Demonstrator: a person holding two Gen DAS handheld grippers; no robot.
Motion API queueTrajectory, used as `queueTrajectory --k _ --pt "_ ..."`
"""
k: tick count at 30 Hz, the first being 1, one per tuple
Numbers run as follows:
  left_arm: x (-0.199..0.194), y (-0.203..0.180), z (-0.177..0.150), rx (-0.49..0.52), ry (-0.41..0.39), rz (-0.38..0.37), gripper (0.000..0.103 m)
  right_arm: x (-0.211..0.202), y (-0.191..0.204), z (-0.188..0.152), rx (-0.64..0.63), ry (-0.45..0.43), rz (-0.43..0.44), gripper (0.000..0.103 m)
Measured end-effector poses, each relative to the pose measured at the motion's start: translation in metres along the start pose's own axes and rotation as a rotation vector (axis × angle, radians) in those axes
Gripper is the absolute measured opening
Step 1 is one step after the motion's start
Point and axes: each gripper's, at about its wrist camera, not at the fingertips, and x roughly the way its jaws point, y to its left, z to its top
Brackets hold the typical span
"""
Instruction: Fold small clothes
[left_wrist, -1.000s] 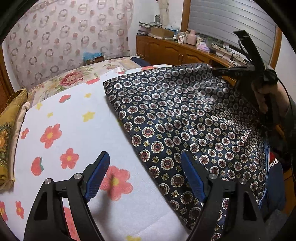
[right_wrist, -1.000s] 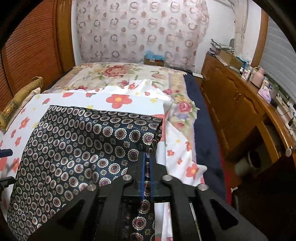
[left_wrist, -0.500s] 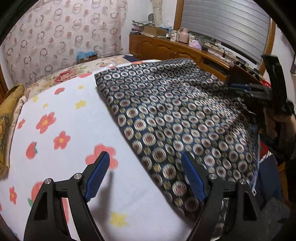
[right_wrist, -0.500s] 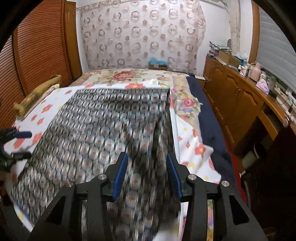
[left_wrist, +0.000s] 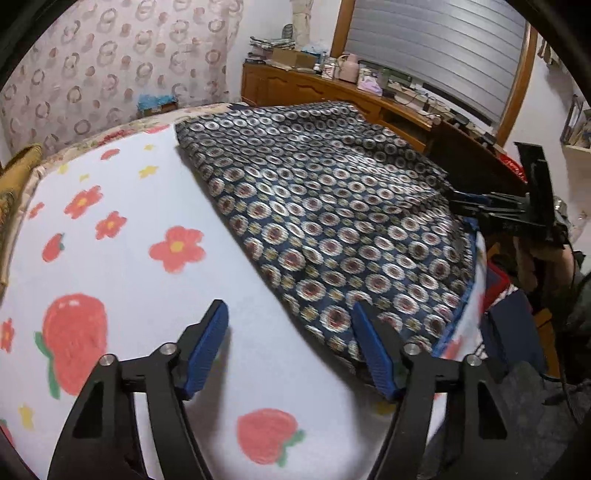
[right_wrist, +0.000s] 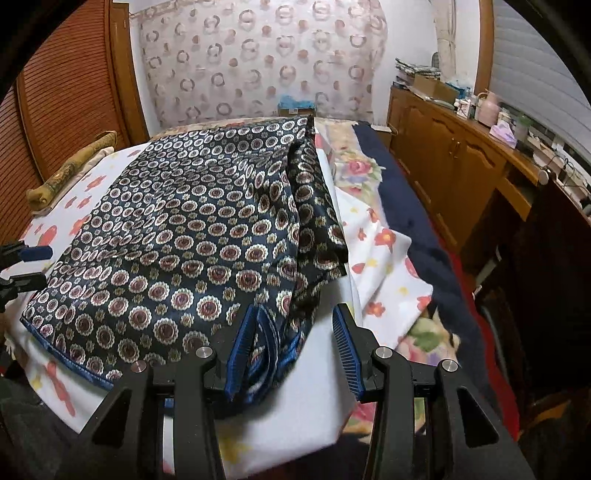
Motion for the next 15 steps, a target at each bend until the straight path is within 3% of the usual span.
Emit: queueTrajectory --k 4,9,15 --pt "0.003 -0.008 -0.006 0.010 0.014 -0.020 0.060 0.002 0.007 0.001 0.000 0.011 0.013 0.045" --pt "0.001 -0.011 -0.010 0.003 0.010 -0.035 0.058 0.009 0.018 -0.002 -0.006 0.035 -0.009 0.045" --pt "-0.003 -0.016 -0.016 -0.003 0.000 -0.059 0.054 0.003 0.028 -0.004 -0.027 0.041 0.026 0.045"
